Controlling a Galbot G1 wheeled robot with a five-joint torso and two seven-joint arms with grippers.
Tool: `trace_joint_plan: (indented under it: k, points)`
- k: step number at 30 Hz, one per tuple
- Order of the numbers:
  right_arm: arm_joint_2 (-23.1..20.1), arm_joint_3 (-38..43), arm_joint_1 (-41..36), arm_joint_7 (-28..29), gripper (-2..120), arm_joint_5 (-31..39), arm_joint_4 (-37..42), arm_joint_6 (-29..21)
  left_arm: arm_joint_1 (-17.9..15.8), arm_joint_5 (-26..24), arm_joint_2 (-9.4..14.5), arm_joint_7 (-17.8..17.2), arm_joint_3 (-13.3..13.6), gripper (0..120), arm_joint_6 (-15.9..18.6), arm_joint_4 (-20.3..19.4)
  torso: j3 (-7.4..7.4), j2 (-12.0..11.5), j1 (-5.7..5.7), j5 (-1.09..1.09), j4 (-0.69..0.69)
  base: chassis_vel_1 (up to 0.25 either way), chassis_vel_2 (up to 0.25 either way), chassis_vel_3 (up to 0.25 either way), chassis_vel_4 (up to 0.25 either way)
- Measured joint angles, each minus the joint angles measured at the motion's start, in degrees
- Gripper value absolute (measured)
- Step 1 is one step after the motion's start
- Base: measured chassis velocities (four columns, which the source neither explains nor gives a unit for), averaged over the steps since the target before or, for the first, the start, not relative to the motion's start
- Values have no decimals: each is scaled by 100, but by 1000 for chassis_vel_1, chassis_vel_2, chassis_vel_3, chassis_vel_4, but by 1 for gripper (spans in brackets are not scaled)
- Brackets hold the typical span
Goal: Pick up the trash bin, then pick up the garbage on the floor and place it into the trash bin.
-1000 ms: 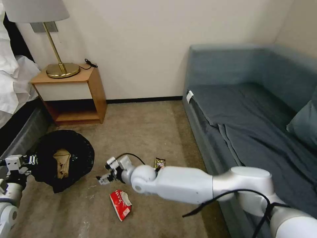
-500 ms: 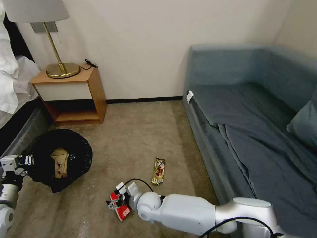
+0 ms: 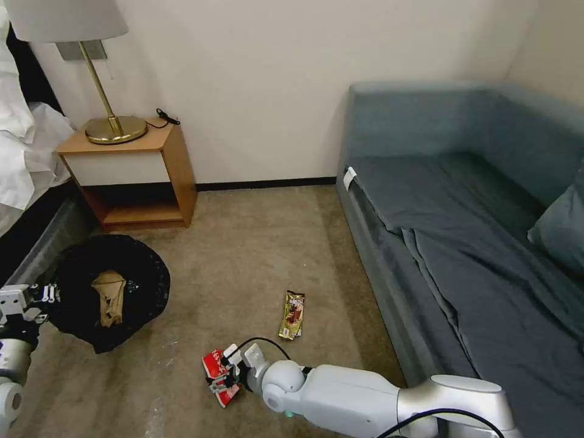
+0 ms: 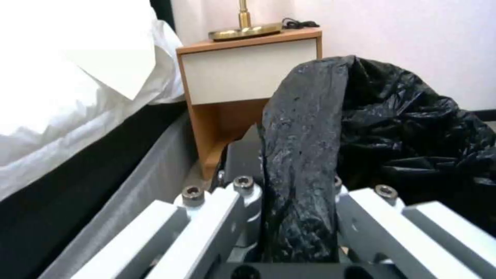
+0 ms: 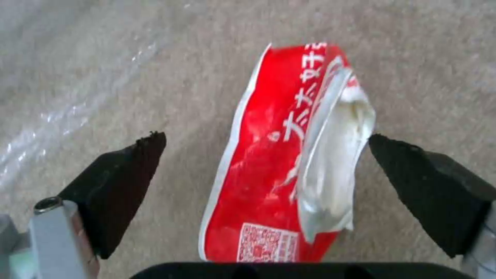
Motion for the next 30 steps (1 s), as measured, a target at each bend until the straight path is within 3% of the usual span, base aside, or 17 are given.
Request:
trace_joint_plan:
  k: [10,30]
  points:
    - [115,-74,-107,-267,100,-148,-410,91,141,-41,-1,-4,-141,6,-23,-57,0,0,0,0,0,0,0,0,0]
    - [547,-185,-21,-1143,100,-406,-1606,471,322,83,-251,9,-198,6,-49,-298,0,0,0,-1,0,0,0,0,0]
